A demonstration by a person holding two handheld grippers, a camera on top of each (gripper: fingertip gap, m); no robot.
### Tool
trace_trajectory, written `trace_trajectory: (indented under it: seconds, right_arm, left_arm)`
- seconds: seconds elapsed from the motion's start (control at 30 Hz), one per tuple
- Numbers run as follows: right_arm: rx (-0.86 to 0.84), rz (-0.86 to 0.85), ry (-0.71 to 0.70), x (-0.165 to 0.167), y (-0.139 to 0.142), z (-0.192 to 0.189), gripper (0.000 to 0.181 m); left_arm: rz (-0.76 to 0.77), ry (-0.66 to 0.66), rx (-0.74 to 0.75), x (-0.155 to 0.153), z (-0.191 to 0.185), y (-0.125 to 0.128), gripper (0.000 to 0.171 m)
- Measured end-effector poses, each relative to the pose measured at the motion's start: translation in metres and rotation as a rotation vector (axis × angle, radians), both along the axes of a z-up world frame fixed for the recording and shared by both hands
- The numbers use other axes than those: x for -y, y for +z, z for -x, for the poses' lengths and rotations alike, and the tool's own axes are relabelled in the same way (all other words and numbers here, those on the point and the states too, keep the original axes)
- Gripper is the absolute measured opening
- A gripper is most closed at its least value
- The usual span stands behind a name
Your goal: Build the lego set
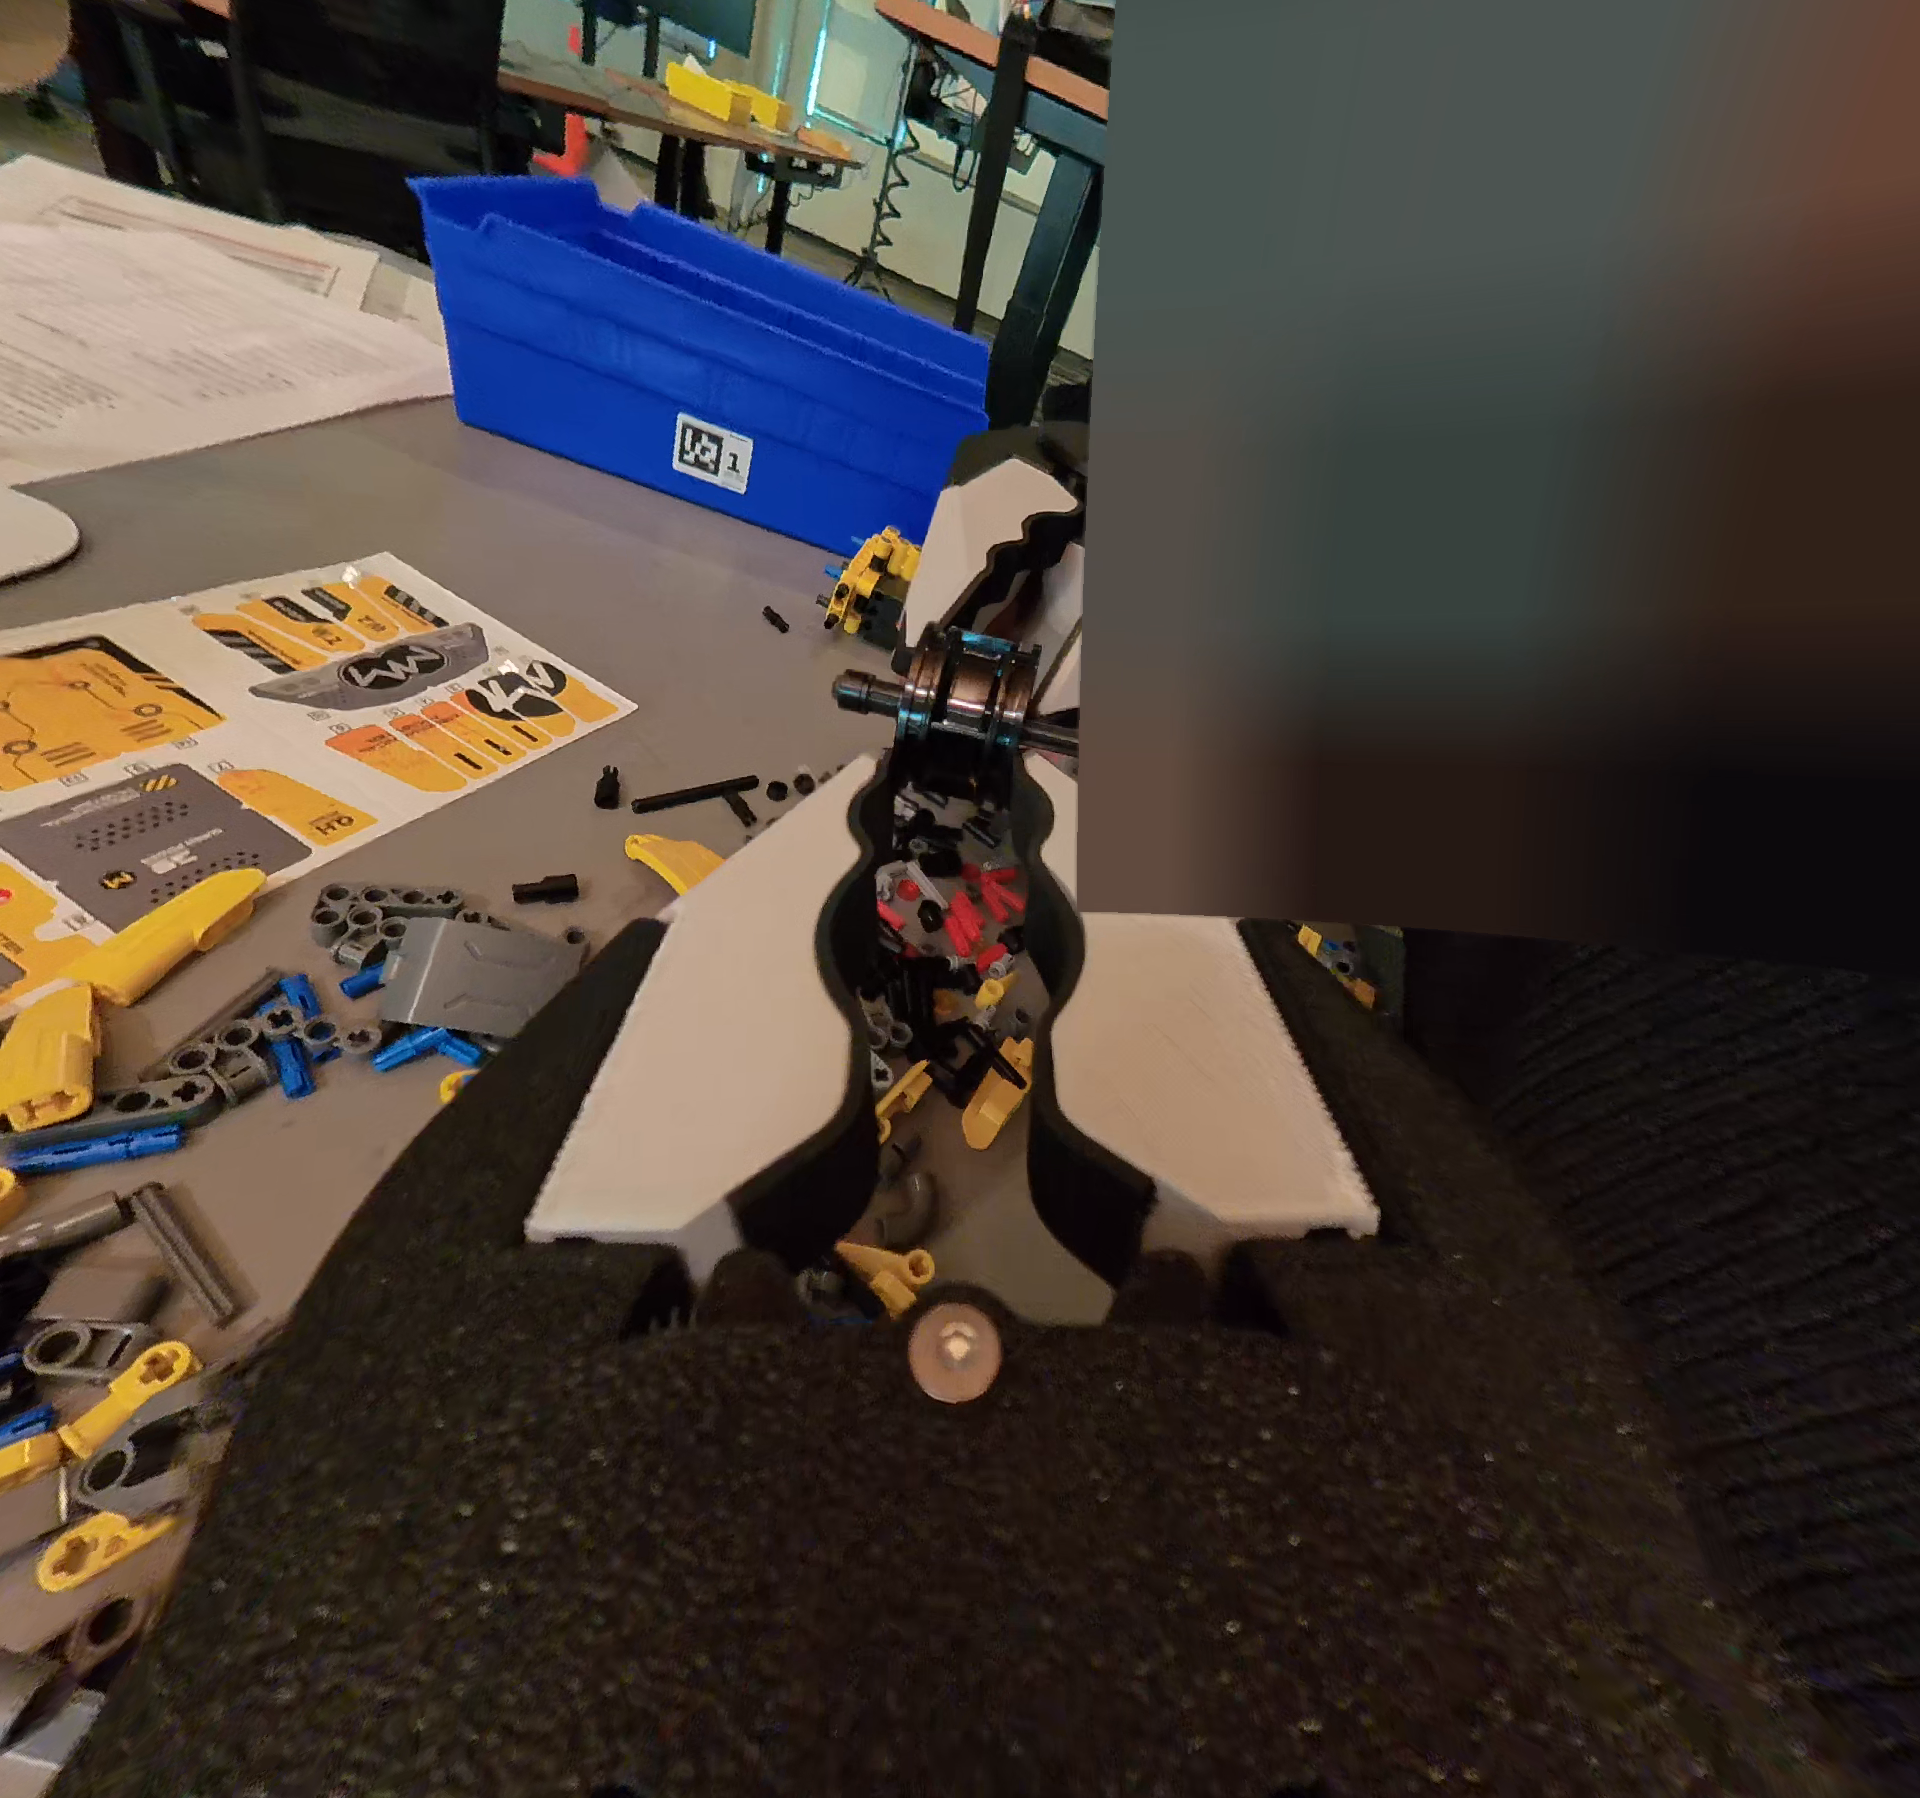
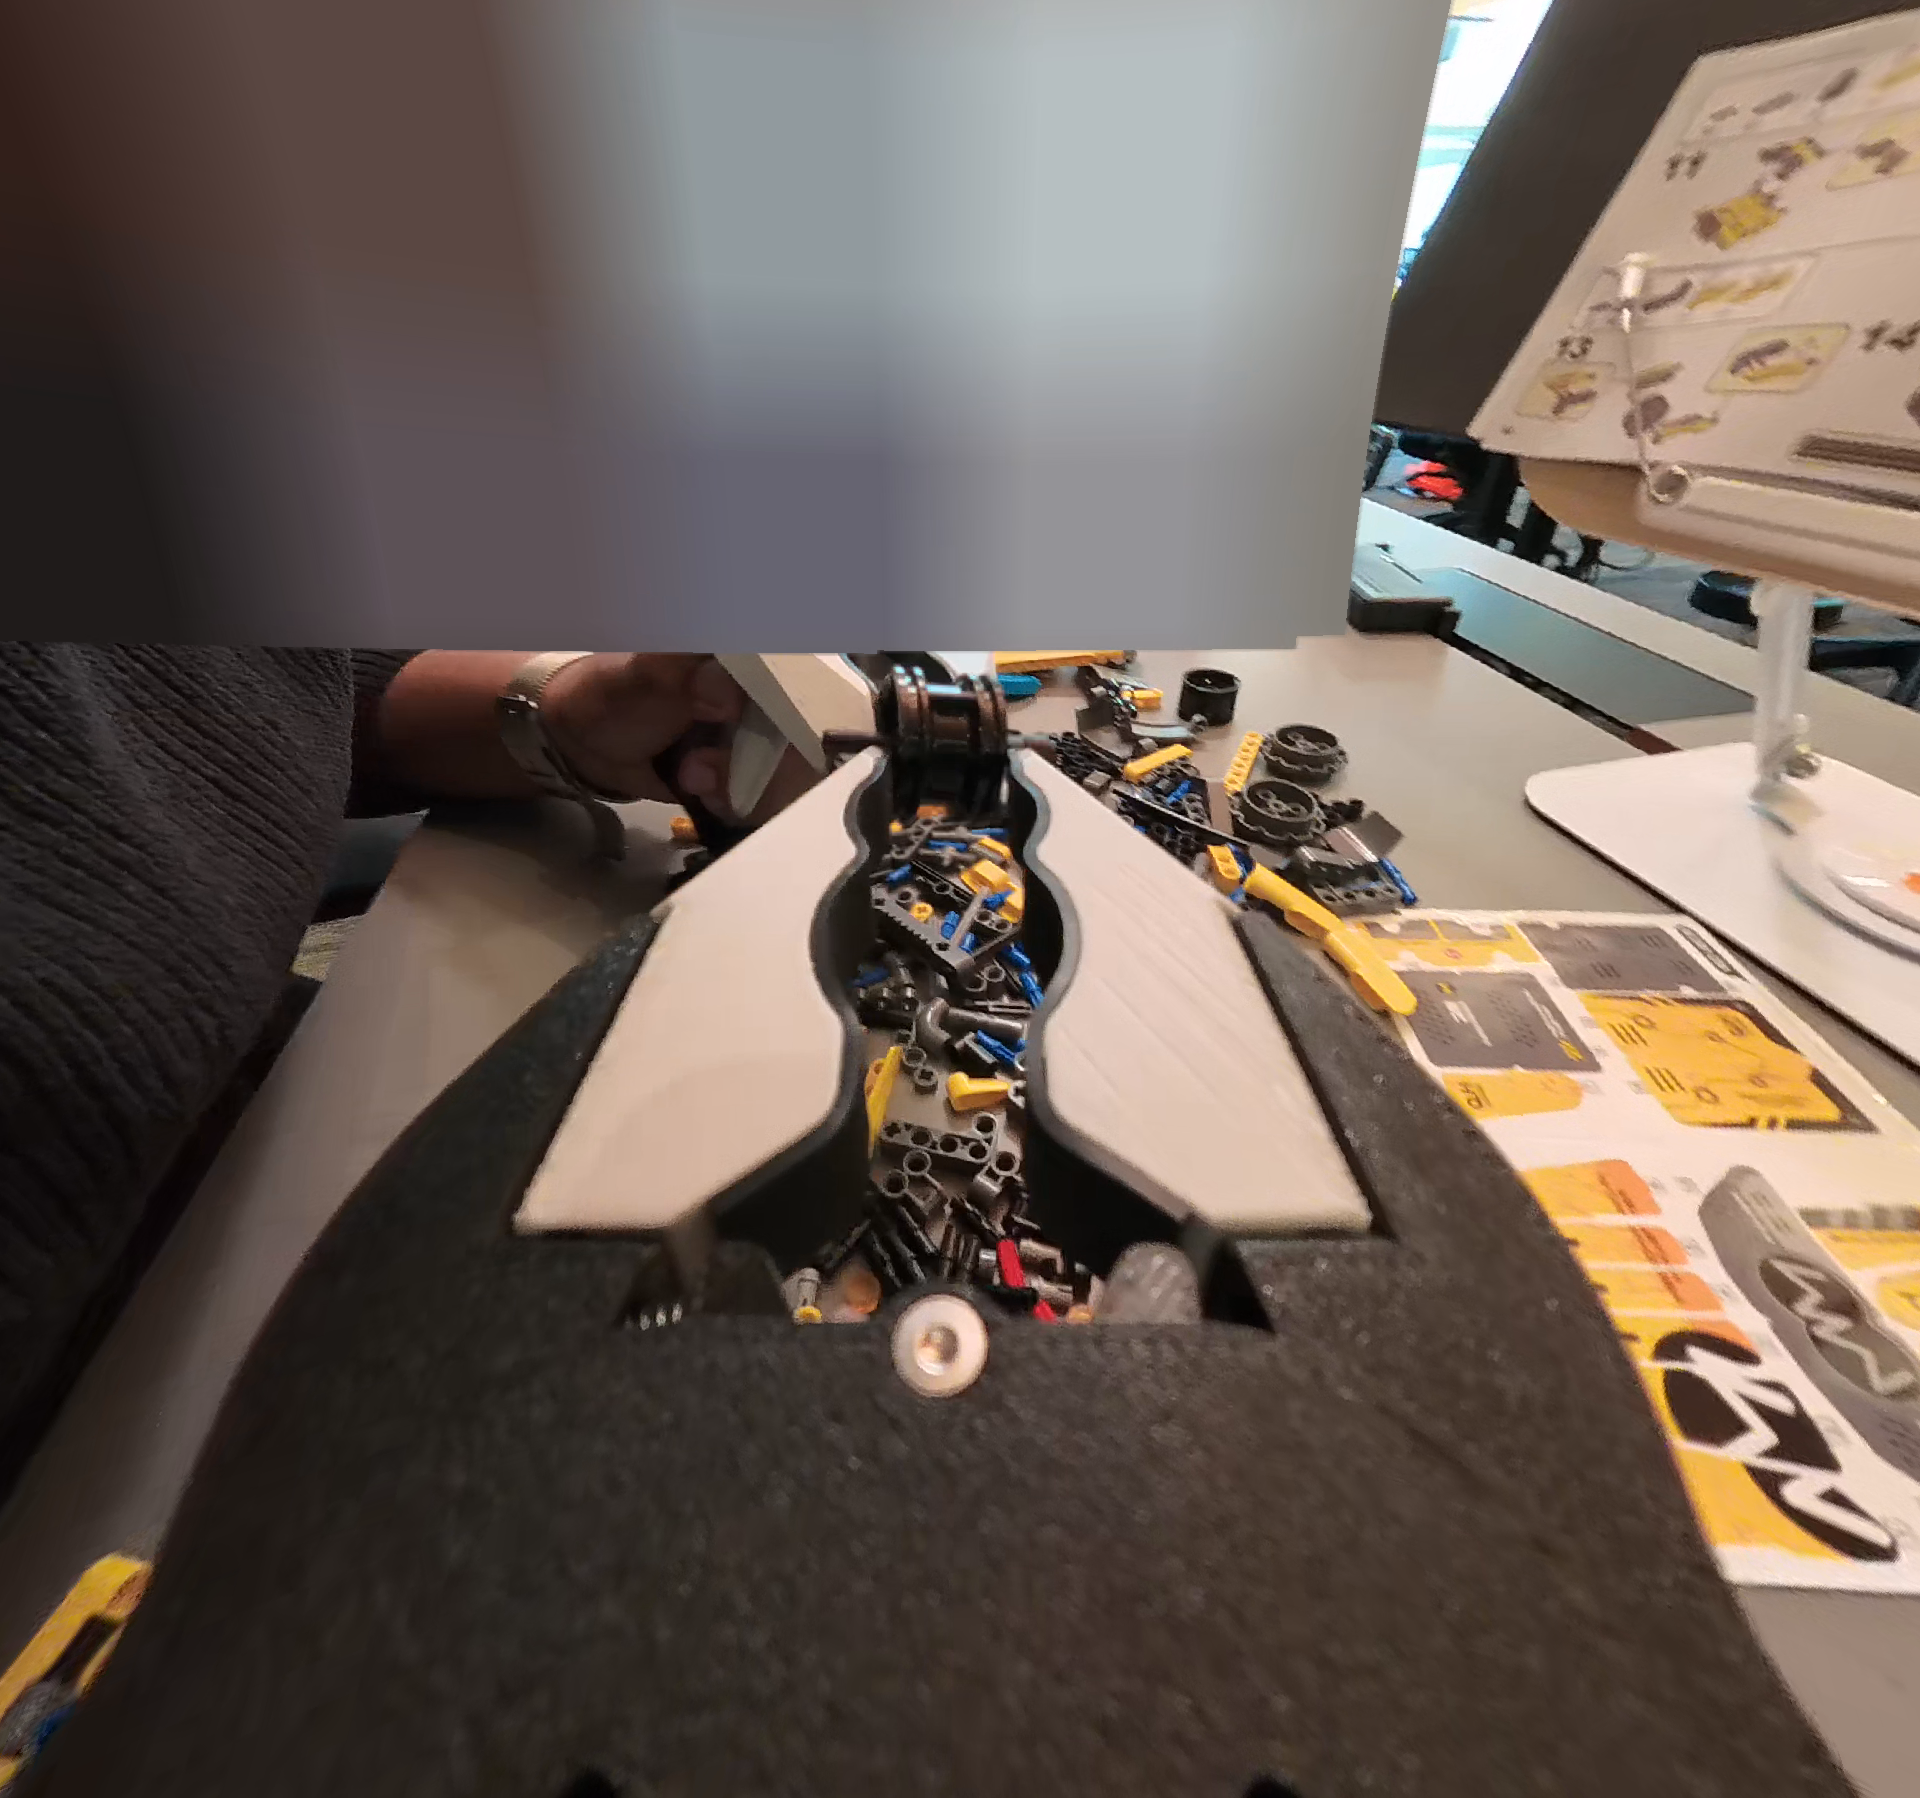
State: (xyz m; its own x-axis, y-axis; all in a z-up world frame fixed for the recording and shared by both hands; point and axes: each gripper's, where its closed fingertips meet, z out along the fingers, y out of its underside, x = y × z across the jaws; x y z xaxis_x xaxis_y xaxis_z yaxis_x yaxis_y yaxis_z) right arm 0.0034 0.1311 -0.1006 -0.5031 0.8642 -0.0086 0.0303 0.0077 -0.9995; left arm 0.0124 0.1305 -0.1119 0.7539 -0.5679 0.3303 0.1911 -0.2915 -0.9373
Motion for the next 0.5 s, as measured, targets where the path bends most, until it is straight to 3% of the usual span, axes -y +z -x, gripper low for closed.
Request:
trace_trajectory:
  seconds: [0.23,0.5]
  right_arm:
    - [-0.096,0.064,0.110,0.011,0.027,-0.016,0.058]
    - [-0.128,-0.042,0.123,0.025,0.035,-0.026,0.061]
  left_arm:
    - [-0.137,-0.026,-0.080,0.011,-0.008,0.020,0.021]
    - [-0.309,0.041,-0.401,0.018,-0.022,0.025,0.020]
